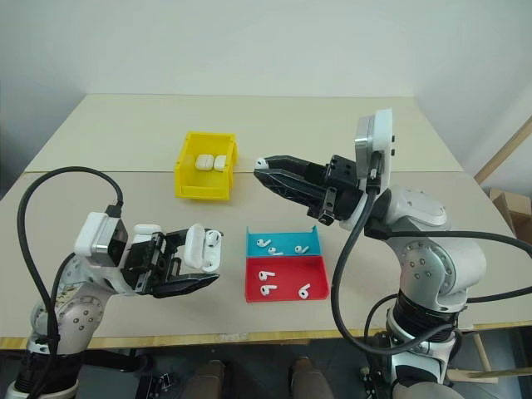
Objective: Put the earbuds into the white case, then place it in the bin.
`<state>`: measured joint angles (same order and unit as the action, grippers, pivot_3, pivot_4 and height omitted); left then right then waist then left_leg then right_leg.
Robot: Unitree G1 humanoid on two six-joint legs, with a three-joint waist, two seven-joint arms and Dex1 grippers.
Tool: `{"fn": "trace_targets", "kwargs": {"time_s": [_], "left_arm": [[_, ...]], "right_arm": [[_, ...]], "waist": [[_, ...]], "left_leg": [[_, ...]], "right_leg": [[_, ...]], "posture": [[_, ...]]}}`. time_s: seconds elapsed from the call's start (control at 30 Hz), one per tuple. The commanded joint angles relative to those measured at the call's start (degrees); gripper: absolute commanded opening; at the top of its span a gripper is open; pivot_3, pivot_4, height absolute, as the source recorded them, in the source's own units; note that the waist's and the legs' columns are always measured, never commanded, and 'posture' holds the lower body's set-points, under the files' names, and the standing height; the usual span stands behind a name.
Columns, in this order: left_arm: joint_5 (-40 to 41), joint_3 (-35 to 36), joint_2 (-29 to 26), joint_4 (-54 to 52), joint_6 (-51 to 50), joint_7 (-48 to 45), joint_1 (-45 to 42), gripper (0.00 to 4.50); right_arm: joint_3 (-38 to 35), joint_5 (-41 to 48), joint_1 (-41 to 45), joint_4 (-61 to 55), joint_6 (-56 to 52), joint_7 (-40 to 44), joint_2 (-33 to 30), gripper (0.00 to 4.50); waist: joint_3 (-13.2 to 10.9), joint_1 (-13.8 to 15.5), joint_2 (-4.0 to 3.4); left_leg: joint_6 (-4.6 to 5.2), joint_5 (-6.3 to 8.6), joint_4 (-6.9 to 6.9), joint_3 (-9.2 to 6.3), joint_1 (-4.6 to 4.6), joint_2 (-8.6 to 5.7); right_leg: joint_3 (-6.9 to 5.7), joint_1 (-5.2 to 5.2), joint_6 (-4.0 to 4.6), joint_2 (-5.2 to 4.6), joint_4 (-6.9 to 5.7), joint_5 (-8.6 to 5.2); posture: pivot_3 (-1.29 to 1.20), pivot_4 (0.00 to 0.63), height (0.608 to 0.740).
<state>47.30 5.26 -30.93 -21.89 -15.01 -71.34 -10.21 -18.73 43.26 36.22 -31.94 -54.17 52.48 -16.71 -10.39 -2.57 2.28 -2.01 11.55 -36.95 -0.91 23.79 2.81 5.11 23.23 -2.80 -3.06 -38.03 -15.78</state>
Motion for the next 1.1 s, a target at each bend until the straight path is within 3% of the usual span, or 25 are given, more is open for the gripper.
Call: {"fn": "trace_targets", "kwargs": {"time_s": [0.03, 0.3, 1.1], "left_arm": [[0.21, -0.5, 0.64, -1.9, 0.52, 0.69, -0.69, 2.83], [-0.95, -3.18, 2.76, 0.64, 0.93, 0.27, -4.35, 2.83], [-2.76, -4.31, 5.74, 5.33, 2.25, -2.79, -8.0, 2.83]], "right_arm": [[-0.27, 7.16, -2.22, -3.51, 1.9, -0.7, -1.21, 1.27], [5.09, 11.76, -7.22, -4.54, 8.29, -0.27, -2.66, 1.27], [16.96, 9.87, -10.95, -3.8, 15.84, -0.08, -7.78, 1.27]], "waist": [[0.0, 0.0, 0.0], [0.0, -0.06, 0.0], [0.0, 0.08, 0.0]], "left_leg": [[0.0, 0.0, 0.0, 0.0, 0.0, 0.0], [0.0, 0.0, -0.01, -0.01, -0.01, -0.01], [0.0, 0.0, -0.01, -0.05, -0.01, -0.01]], "right_leg": [[0.0, -0.01, 0.0, 0.0, 0.0, 0.0], [0.0, -0.04, -0.02, 0.01, 0.02, -0.01], [0.0, -0.05, -0.03, 0.02, 0.04, -0.01]], "posture": [[0.0, 0.15, 0.74], [0.0, 0.15, 0.74], [0.0, 0.15, 0.74]]}}
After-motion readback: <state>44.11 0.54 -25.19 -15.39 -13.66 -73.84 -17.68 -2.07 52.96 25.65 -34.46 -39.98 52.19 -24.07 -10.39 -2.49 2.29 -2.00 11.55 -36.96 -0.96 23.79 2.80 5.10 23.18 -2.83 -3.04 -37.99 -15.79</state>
